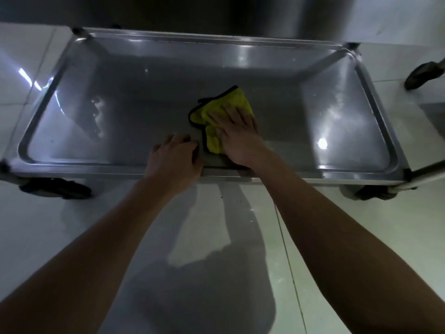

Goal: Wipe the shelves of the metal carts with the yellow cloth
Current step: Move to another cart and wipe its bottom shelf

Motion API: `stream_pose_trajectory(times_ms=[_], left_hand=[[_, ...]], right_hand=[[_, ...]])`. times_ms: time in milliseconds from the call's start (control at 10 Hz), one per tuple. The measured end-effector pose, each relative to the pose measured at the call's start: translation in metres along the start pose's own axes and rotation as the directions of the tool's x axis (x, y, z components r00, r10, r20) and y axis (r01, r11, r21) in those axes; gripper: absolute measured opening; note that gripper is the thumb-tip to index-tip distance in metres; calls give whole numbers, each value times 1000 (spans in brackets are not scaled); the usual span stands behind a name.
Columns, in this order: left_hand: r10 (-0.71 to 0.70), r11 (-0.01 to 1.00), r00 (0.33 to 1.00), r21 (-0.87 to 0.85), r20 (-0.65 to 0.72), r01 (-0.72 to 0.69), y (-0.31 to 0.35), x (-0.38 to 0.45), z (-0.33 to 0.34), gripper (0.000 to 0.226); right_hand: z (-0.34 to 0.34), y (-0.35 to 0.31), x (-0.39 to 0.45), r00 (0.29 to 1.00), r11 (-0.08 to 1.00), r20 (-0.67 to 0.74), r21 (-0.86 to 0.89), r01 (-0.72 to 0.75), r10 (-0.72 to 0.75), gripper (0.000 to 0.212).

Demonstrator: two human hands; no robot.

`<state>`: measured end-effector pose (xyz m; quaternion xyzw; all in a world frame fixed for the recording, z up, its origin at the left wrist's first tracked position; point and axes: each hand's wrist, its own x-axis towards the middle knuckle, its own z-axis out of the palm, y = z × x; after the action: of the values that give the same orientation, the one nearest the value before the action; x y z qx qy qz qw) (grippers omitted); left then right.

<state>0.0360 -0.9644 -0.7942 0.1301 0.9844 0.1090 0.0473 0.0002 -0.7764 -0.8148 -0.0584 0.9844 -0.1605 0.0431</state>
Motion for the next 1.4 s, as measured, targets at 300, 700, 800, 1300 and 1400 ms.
stream_pose_trajectory(times_ms=[300, 700, 800, 1300, 1400], left_hand=[[108, 993, 991, -44, -75, -112, 94, 23, 20, 35], [190, 979, 981, -71, -43, -193, 188, 62, 49, 36], [221, 975, 973, -20, -61, -223, 182, 63, 50, 30], [1, 1000, 996, 24, -87, 1, 20, 35, 17, 48], [32, 999, 999, -5, -36, -32, 5, 26, 16, 52]], right_hand=[[-46, 142, -50, 977, 975, -75, -89, -205, 198, 51], [-105, 285, -99, 880, 845, -179, -249, -474, 441, 53], [-102, 276, -94, 871, 857, -210, -184, -481, 444, 52], [-31, 93, 21, 970, 969, -67, -74, -237, 232, 50], [-12, 36, 50, 988, 988, -14, 10, -155, 155, 49]])
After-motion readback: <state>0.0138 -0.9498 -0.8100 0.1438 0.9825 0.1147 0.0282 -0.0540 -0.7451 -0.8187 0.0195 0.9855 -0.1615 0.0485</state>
